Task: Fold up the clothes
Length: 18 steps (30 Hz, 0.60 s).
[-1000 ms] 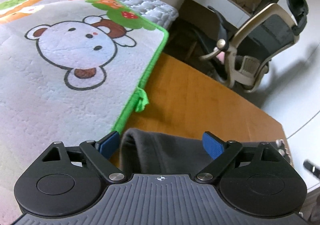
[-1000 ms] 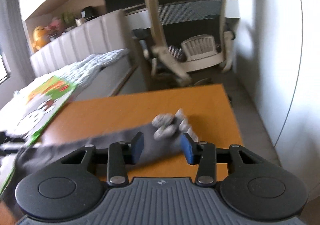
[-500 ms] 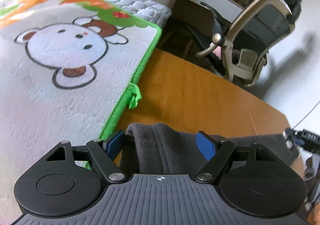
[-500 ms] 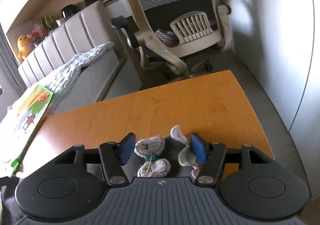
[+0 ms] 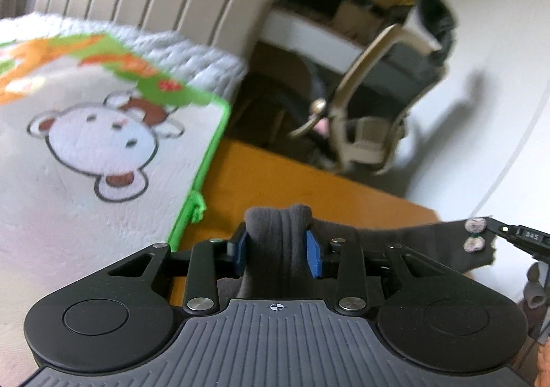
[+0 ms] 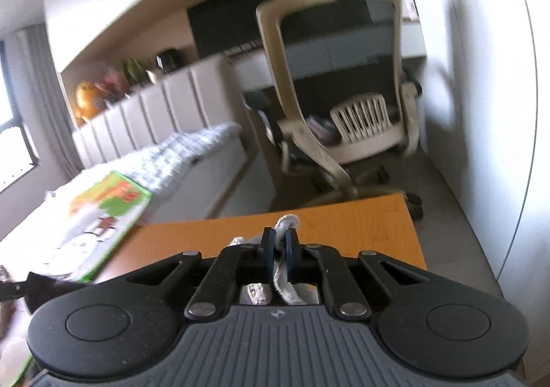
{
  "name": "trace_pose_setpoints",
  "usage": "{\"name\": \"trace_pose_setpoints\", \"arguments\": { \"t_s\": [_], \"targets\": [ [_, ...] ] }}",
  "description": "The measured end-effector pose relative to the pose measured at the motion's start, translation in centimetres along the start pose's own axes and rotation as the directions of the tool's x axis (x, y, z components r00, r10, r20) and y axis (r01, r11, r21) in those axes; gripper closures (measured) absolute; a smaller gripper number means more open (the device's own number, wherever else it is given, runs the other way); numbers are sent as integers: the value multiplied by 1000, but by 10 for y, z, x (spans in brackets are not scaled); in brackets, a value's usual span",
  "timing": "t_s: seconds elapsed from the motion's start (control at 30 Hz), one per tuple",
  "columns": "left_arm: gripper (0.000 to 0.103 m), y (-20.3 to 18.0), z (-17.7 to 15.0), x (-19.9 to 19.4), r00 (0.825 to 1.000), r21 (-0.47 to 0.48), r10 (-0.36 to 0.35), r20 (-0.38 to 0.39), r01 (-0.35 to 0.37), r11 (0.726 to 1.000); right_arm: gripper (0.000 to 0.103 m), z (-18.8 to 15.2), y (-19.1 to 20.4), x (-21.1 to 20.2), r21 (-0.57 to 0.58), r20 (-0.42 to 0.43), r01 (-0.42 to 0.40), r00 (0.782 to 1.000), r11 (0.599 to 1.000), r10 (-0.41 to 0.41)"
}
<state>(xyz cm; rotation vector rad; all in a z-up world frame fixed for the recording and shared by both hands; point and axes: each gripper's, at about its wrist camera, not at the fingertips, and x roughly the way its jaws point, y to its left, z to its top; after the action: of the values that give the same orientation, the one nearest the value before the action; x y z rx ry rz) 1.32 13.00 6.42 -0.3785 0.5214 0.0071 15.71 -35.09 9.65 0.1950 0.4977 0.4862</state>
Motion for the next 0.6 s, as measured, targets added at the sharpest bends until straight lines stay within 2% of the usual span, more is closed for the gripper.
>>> {"name": "trace_pose_setpoints", "arguments": {
  "t_s": [0.07, 0.23, 0.37, 0.47, 0.5, 0.57, 0.6],
  "targets": [
    [69, -6, -9, -24, 999, 22, -18, 28, 17, 1000, 97, -6, 0, -27, -5, 13, -14, 1000, 1000, 14],
    [69, 0, -43, -69, 999, -1, -21, 39, 21, 1000, 97, -37, -7, -71, -5, 0, -1, 1000, 1000, 1],
    [69, 14, -66, -87, 1000, -29, 26, 9, -26, 999, 97, -64, -26, -89, 81, -51, 1, 999, 997, 4],
    [67, 25, -65, -88, 999, -68, 35, -3, -35, 997, 97, -76, -34, -96, 110, -62, 19, 998, 994, -12],
    [63, 26, -61, -85, 1000, -73, 28, 2, -27, 997, 97, -78, -35, -96, 115, -64, 20, 998, 993, -13],
    [31, 25, -49, -73, 1000, -79, 4, 10, -3, 997, 96, -81, -34, -96, 119, -69, 21, 998, 993, -13],
    [26, 23, -42, -63, 1000, -87, -5, 8, 5, 996, 96, -82, -32, -95, 115, -70, 21, 997, 993, -13]
  ]
}}
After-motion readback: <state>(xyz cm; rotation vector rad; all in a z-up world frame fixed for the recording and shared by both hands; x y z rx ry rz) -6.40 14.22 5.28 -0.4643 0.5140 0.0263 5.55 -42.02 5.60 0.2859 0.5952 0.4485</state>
